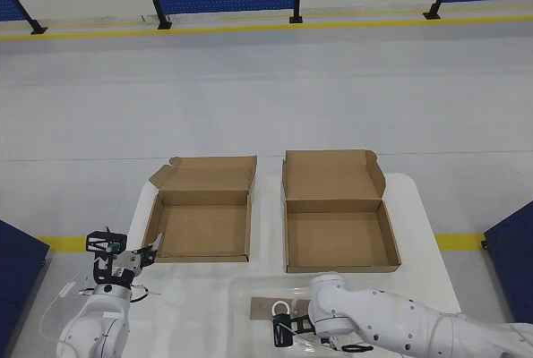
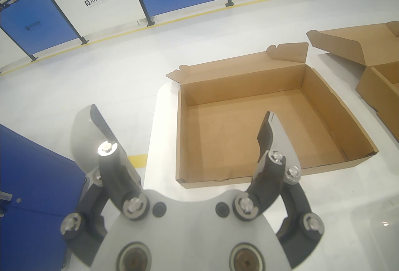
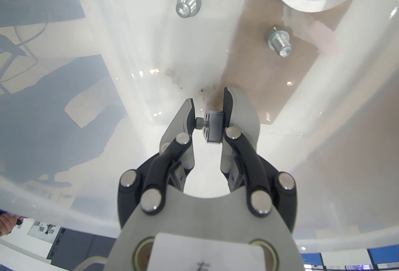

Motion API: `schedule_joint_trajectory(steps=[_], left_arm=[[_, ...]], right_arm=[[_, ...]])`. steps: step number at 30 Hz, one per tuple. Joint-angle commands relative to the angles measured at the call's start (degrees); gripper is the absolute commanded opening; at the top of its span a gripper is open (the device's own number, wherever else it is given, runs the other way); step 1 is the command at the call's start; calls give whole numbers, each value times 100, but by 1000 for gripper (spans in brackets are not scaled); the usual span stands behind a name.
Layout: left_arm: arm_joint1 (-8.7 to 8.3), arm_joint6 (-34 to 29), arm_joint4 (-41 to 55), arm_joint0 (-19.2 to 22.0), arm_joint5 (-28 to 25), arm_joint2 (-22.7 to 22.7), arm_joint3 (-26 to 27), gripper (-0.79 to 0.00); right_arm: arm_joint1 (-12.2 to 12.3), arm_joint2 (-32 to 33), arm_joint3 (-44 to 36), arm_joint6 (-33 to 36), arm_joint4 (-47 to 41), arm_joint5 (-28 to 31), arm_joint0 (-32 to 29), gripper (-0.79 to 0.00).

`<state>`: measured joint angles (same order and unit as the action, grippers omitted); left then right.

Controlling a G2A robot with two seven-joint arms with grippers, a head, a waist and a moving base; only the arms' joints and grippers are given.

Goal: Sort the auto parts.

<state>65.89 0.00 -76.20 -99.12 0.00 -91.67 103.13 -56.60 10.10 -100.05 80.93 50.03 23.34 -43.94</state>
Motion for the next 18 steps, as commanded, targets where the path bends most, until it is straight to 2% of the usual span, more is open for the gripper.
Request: schedule_joint_trajectory(steps=[1, 9, 18], left_arm=[[0, 0, 0, 0, 0, 0, 0, 0], [0, 0, 0, 0, 0, 0, 0, 0], [0, 0, 0, 0, 0, 0, 0, 0]], right_arm=[[28, 52, -46, -31, -26, 29, -15, -785], [251, 389, -284, -326, -143, 190, -152, -785], [727, 1042, -554, -914, -389, 622, -483, -785]])
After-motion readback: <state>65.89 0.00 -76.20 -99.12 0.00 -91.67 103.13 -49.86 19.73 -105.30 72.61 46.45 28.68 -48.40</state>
